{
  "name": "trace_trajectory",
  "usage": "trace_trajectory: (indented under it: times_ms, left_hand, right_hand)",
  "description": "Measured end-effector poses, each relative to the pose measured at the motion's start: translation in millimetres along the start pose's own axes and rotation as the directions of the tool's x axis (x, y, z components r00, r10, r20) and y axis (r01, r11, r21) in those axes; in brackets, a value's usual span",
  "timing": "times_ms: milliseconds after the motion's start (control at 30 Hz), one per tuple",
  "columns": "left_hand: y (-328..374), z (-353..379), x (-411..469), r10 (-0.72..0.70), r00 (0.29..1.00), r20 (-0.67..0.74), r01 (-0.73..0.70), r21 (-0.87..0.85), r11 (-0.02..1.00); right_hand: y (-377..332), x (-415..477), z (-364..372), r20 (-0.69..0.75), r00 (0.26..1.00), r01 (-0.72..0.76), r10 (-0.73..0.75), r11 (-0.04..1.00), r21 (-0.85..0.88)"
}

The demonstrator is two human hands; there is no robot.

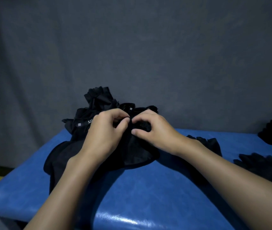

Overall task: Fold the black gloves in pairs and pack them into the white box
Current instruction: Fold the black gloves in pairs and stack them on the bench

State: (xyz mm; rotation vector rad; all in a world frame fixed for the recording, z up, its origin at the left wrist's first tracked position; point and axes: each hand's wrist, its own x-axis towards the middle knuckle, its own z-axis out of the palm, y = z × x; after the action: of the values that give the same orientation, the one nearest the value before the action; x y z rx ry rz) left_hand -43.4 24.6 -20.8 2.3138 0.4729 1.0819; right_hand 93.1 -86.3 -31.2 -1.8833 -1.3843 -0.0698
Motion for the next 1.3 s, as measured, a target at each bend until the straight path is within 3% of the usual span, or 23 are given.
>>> trace_trajectory:
  times_ms: [300, 567, 833, 1100, 1300]
  left_hand:
    - [14.9, -6.7, -0.8, -0.048, 0.999, -0.025, 0.038, -0.306, 0.951]
    - [20.4, -12.9, -4.5, -0.017, 0.993, 0.116, 0.059, -0.371, 0.927]
    - [43.9, 8.2, -9.0, -0.013, 0.998, 0.068, 0.047, -0.533, 0.845]
    - [77.8, 39.1, -14.3, 0.053, 0.987, 0.149, 0.046, -0.595, 0.803]
    - [99.9, 59.3, -19.3, 0.099, 0.971, 0.216, 0.063, -0.634, 0.771]
  right_hand:
    - [-11.2, 0.2, -13.5, -0.054, 0.998, 0.015, -0.010, 0.995, 0.095]
    - [-24.7, -8.9, -48.9, -0.124, 0.992, 0.012, 0.012, 0.981, 0.196]
    - [-24.0, -35.0, -81.1, -0.095, 0.995, 0.008, 0.012, 0.978, 0.210]
    - [-12.1, -68.2, -122.0, 0.037, 0.999, -0.046, 0.038, 0.966, 0.253]
    - [9.6, -98.3, -147.3, 0.083, 0.986, -0.160, 0.145, 0.965, 0.207]
